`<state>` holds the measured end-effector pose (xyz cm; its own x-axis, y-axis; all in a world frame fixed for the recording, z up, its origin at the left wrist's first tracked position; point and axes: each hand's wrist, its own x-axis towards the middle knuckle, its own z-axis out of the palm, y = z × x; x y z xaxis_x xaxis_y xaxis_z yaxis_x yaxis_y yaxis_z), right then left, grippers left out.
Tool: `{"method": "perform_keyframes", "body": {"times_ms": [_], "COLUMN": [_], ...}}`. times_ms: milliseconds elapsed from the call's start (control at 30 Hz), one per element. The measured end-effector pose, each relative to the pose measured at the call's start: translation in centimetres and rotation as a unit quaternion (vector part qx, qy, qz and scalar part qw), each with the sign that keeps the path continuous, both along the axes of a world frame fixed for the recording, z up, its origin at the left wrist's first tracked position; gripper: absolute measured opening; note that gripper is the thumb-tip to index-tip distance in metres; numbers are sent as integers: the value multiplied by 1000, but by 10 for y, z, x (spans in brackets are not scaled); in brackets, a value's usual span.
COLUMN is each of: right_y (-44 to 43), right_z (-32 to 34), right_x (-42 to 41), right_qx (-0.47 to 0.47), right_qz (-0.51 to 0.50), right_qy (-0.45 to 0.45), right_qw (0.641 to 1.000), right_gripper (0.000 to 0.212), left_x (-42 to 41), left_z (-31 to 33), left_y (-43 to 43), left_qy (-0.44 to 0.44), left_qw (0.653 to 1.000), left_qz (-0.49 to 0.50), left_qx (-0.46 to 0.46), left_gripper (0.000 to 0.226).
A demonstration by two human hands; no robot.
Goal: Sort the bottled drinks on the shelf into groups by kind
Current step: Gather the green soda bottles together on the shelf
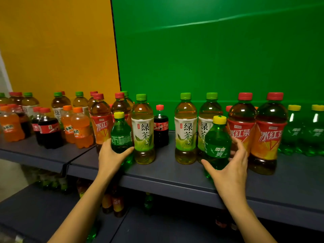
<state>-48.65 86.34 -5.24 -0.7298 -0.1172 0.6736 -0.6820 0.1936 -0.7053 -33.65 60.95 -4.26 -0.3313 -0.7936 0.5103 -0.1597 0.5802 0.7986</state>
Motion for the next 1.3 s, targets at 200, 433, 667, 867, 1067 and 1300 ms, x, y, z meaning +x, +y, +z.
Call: {"method": "perform_keyframes", "body": {"times_ms": [200,433,667,867,1067,1300], "right_y": [3,24,90,168,225,252], "right_z": [2,6,27,47,54,31], "right_x": [1,-1,-19,-75,-138,-185], "right_qx": [11,-7,-11,-10,24,77], "right_qz": [28,141,216,156,103,90], "right_qy": [-26,-70,-100,-89,-87,-101], "right_qw": [999,988,971,984,991,988], "right_gripper": [89,88,83,92,90,89], "left_x": [4,13,-6,-71,-155,-232], "left_z": [0,14,58,70,56,33], "left_y": [15,72,156,244,318,372], "left_qy": [43,129,171,191,141,115], "left_qw": [999,988,967,935,922,936], "left_qz": [4,-54,-178,-298,-361,-332], "left_qx": [-6,-59,-65,-36,-12,17], "left_gripper": [62,58,66,69,71,71]}}
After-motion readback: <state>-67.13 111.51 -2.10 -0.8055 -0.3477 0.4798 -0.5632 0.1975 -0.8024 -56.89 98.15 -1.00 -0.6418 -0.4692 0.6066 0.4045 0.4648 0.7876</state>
